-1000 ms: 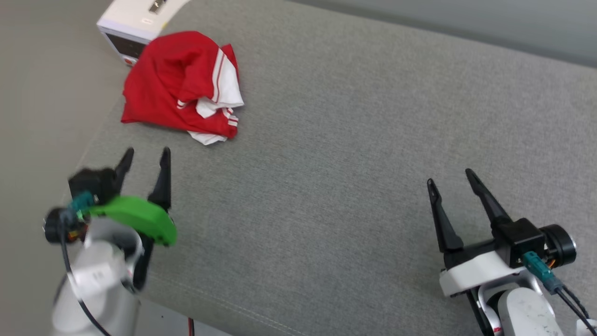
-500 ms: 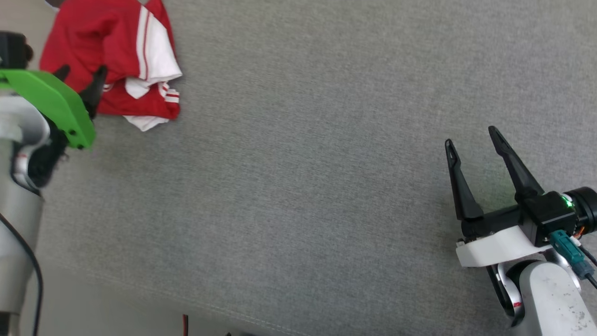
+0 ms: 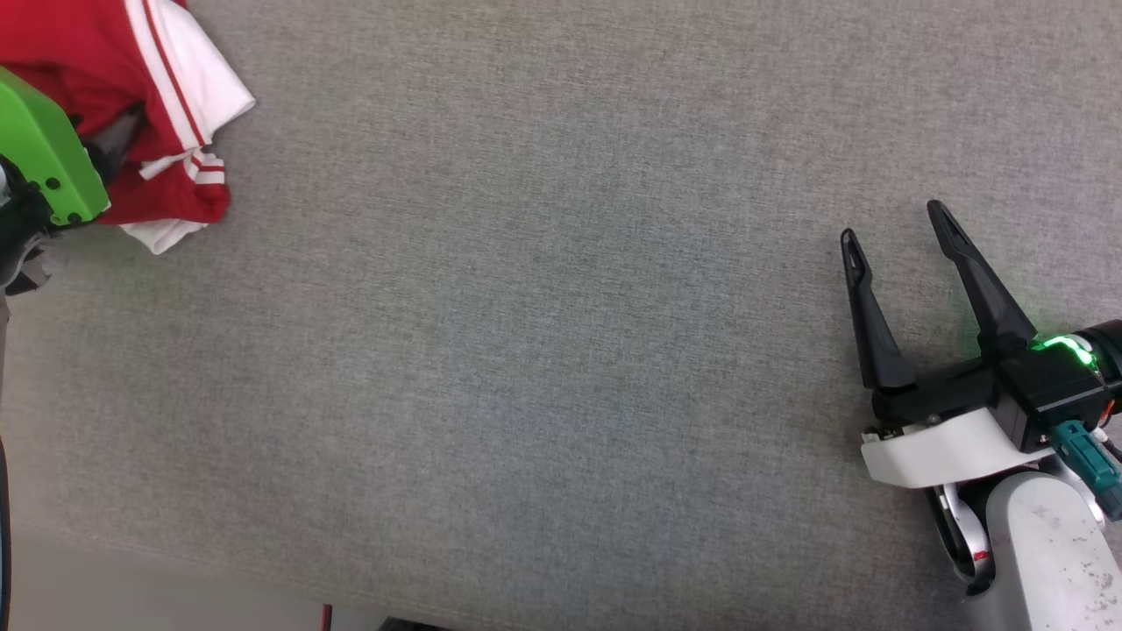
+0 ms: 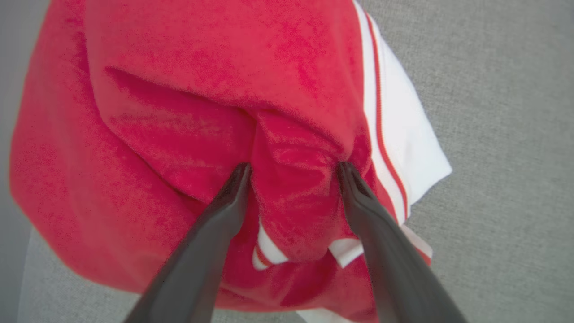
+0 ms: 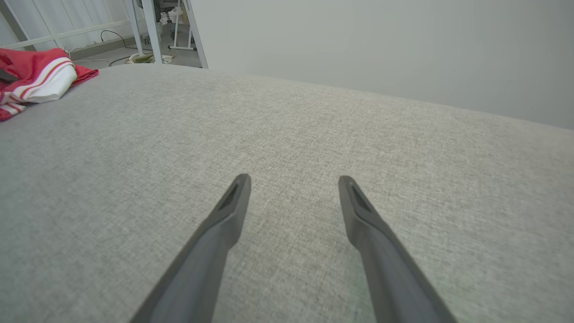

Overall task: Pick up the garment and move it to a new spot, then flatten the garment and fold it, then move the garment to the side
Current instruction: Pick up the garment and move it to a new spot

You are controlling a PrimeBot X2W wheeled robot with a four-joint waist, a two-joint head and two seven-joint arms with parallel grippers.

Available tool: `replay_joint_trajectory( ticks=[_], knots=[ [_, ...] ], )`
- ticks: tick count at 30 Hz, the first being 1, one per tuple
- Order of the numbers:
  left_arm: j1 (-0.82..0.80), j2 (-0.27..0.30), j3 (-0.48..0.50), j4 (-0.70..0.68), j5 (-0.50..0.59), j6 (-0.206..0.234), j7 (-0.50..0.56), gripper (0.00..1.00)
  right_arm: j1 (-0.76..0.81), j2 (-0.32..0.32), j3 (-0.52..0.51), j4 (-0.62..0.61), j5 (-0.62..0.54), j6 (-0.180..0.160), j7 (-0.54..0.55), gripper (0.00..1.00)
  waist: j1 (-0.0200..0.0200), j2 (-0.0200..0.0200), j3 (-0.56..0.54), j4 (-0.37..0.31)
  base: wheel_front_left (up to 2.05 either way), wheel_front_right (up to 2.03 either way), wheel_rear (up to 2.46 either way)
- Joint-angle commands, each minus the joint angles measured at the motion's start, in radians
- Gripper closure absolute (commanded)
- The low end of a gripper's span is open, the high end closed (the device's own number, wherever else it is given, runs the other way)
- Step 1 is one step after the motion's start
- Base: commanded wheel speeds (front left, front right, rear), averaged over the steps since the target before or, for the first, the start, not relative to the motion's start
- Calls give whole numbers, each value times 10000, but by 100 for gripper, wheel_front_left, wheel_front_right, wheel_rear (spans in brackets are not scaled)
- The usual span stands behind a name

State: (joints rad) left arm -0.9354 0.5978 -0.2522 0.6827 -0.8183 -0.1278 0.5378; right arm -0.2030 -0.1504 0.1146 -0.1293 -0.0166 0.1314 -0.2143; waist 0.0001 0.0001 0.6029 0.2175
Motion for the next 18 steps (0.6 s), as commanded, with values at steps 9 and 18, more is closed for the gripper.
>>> replay_joint_trajectory(
  ticks=[9, 18],
  knots=[
    [-55, -268, -274, 554, -750, -28, 14, 100, -84, -11, -76, 31, -158, -7, 44, 0, -1, -1, -42, -151, 0, 0, 0],
    [183, 292, -412, 374, -654, -28, -2239, 100, 81, 239, -78, 587, -113, -7, -157, 0, -1, -1, -1297, -172, 0, 0, 0]
  ],
)
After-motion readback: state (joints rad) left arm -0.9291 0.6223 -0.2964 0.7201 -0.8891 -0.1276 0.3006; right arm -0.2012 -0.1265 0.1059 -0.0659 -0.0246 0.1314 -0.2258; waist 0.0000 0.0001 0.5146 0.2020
